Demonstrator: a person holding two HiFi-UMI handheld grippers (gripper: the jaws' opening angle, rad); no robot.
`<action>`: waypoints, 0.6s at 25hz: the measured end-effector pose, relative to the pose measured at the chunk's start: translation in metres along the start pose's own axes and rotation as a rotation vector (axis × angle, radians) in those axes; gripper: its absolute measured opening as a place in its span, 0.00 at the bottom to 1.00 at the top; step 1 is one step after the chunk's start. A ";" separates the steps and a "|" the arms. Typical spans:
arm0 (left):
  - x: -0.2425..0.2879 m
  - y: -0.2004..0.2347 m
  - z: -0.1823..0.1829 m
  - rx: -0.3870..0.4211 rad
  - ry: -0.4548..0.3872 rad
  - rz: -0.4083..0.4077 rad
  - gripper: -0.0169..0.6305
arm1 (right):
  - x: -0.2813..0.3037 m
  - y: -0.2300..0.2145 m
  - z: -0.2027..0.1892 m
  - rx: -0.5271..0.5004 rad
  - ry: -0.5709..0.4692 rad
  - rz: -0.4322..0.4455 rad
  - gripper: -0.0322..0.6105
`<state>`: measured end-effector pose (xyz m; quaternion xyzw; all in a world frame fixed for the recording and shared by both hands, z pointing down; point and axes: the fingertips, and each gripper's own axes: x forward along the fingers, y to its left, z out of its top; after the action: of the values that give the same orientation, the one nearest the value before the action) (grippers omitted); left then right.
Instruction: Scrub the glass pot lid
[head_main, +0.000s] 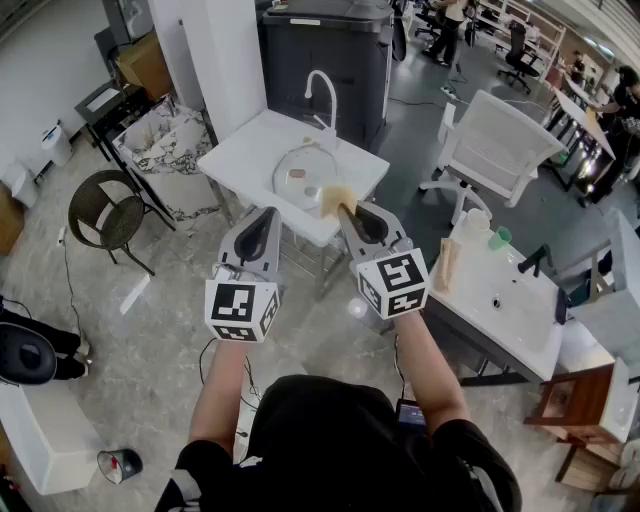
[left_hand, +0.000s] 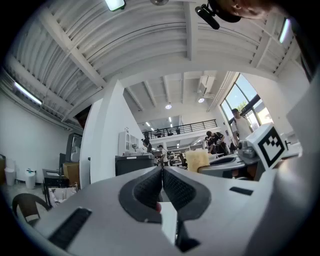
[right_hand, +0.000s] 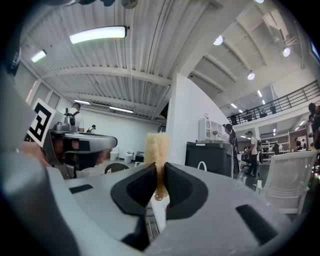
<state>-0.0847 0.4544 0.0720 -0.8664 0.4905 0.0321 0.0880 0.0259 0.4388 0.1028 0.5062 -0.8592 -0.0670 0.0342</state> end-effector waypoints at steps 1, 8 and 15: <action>0.002 0.000 0.000 0.000 0.001 0.000 0.04 | 0.001 -0.001 0.000 0.005 -0.001 0.001 0.09; 0.008 -0.003 -0.004 -0.004 0.010 0.001 0.04 | 0.000 -0.008 -0.008 0.032 0.004 0.004 0.09; 0.009 -0.004 -0.017 0.004 0.039 0.015 0.04 | 0.001 -0.012 -0.021 0.036 0.030 0.015 0.09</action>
<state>-0.0770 0.4461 0.0877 -0.8630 0.4987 0.0147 0.0801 0.0382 0.4302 0.1214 0.5012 -0.8634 -0.0435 0.0384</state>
